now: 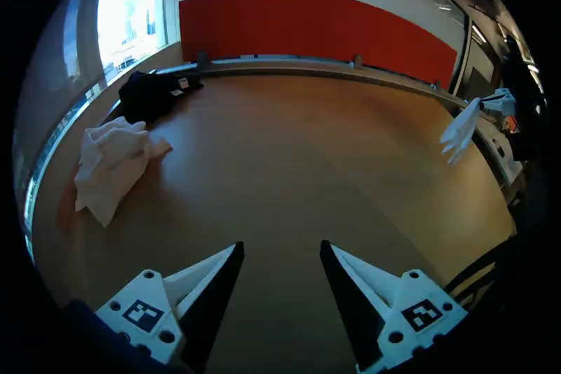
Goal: Fold towel
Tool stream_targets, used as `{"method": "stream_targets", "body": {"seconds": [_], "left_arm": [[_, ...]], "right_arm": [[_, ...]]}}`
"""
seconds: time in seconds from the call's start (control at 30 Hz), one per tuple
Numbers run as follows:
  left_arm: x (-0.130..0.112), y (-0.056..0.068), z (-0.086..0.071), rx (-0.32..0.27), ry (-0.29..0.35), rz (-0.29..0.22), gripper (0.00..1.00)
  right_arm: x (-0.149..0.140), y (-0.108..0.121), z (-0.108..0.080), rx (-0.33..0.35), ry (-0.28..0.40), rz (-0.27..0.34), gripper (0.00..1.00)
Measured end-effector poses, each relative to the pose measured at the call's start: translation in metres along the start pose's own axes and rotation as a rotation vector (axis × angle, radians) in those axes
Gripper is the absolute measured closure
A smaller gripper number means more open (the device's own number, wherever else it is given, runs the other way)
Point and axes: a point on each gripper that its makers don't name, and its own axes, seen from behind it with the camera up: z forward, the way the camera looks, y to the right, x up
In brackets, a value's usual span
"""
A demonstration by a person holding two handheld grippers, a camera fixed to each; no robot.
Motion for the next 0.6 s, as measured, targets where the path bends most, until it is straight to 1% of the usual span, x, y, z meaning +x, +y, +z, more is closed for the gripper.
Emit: {"method": "stream_targets", "body": {"seconds": [0.3,0.6], "left_arm": [[0.004,0.008,0.002,0.012,-0.009,0.017,0.2],[0.006,0.015,0.001,0.022,-0.018,0.031,0.2]], "right_arm": [[-0.032,0.04,-0.006,-0.018,-0.03,0.026,0.97],[-0.059,0.067,-0.009,-0.028,-0.06,0.033,0.97]]}}
